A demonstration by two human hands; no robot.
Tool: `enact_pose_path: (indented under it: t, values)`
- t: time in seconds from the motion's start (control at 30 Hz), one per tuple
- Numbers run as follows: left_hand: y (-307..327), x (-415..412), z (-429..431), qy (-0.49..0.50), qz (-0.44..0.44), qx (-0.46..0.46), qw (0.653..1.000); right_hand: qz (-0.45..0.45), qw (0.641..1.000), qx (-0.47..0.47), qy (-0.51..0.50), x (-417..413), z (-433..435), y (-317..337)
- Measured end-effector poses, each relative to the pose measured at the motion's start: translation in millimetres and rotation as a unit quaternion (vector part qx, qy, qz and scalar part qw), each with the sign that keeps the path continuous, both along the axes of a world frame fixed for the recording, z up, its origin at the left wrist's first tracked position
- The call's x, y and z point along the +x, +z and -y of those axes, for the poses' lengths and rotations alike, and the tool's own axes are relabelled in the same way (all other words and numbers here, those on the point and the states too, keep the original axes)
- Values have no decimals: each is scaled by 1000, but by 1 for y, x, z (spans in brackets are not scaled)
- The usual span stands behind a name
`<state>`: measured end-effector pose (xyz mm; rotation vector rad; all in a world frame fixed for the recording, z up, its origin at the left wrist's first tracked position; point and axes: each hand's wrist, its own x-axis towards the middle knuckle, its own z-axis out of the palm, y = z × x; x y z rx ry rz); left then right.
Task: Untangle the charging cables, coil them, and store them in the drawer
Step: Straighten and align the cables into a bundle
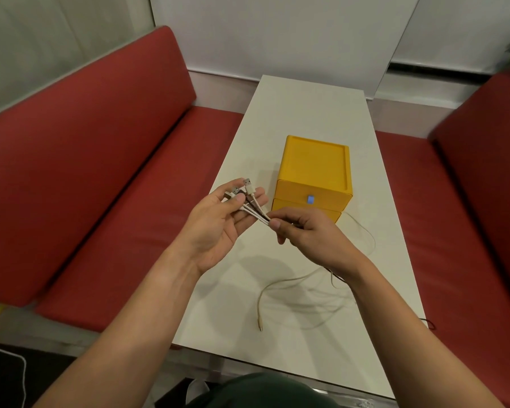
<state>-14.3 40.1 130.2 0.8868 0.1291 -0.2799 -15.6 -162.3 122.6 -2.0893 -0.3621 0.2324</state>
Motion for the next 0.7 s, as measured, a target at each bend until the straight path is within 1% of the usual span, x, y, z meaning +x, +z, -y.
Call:
enact_pose_path:
  t: [0.1,0.27,0.33,0.47,0.57,0.7]
  values:
    - [1,-1,0,-5,4,-21,1000,-8,1000,14,-8,0,2,-1]
    - [2,2,3,11,-1,-45,999,23,1000,-11,-16,1,0,-1]
    - [2,4,4,20,1,-40,999,25,999,-24,-13,2,-2,-2]
    - [4,4,9,25,22,32,999,35,998,-44,-17,4,-3,-3]
    - [1,6,11,36,32,70,996,49,996,-63,-31,7,-3,-3]
    - [6,13,-3,29,16,132,991,58,993,-98,-20,12,5,7]
